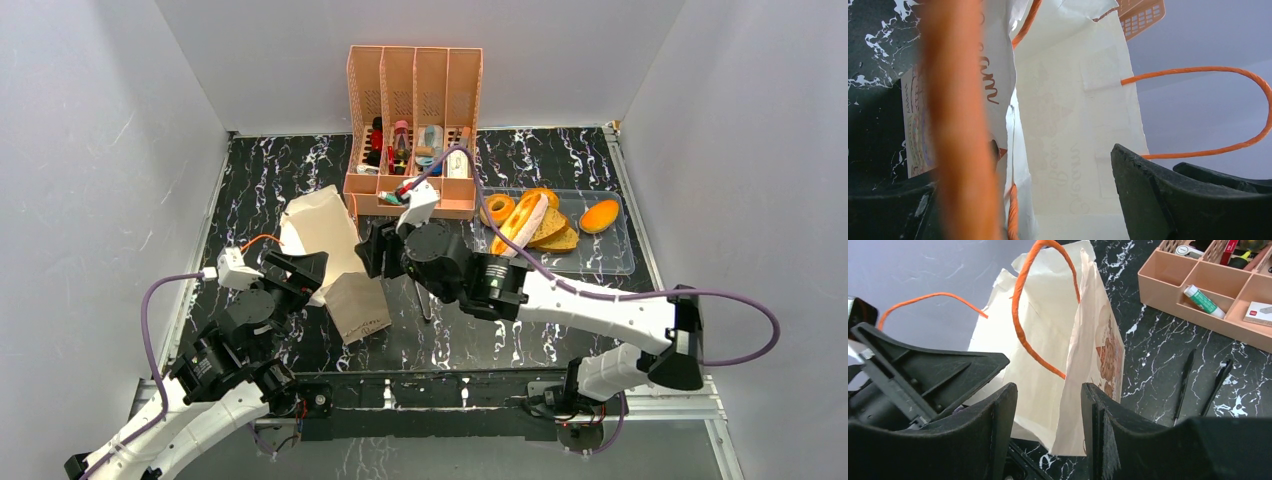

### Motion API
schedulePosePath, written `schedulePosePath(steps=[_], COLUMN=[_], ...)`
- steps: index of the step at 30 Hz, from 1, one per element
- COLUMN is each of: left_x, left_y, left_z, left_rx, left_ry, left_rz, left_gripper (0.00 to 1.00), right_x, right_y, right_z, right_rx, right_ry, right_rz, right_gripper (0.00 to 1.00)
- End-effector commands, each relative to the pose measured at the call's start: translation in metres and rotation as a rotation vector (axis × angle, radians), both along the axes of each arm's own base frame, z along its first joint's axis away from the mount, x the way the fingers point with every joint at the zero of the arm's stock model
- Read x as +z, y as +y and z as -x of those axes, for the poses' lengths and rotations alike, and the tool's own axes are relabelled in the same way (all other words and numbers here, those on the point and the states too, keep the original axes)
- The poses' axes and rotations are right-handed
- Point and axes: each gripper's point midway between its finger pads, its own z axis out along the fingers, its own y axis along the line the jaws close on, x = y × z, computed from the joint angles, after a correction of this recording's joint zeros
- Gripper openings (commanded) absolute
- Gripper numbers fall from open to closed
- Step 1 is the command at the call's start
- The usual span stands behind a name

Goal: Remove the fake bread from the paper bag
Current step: Place the paper bag at the center of the board.

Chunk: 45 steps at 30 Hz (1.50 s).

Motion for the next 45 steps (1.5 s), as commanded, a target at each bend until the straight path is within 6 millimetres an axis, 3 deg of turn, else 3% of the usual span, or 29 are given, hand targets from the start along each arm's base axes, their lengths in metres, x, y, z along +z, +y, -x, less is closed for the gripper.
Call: schedulePosePath(steps=[1,10,14,17,21,25,26,36,45], left_x=[0.016,0.019,0.022,0.035,0.066,0.084,0.087,0.112,0.118], left_y=[0.001,0.000,0.001,0.005,0.000,-0.001,0.000,0.030,0.055], left_z=[-0.001,0.000,0.000,-0.004,-0.006,-0.005,-0.004,0.006,0.005], left_rx=[0.007,-0.008,-0.006,0.012,-0.015,-0.034,-0.036,0.040,0.141], left_ry=[-0.033,-0.042,-0.057,-0.091,-0.168,-0.188,-0.192,-0.268,-0.289], left_rz=[0.022,0.020,0.016,-0.001,-0.015,-0.021,-0.021,-0.038,-0.134], left_gripper=[0.82,0.82,0.83,0.84,0.86,0.88,0.96,0.98,0.98], right_x=[0.004,-0.018,-0.030,-0.035,-0.024,-0.016,-0.015,0.000,-0.009], right_y=[0.007,0.034,0.037,0.026,0.011,0.008,0.007,-0.019,-0.044], right_z=[-0.012,-0.039,-0.065,-0.075,-0.079,-0.081,-0.082,-0.091,-0.102], right_rx=[-0.041,-0.101,-0.146,-0.211,-0.268,-0.293,-0.301,-0.385,-0.441], right_ry=[-0.037,-0.062,-0.040,-0.033,-0.047,-0.054,-0.055,-0.048,-0.018], right_rz=[0.057,0.197,0.244,0.264,0.260,0.246,0.245,0.188,0.166], right_gripper=[0.48,0.46,0.22,0.01,0.00,0.00,0.00,0.00,0.00])
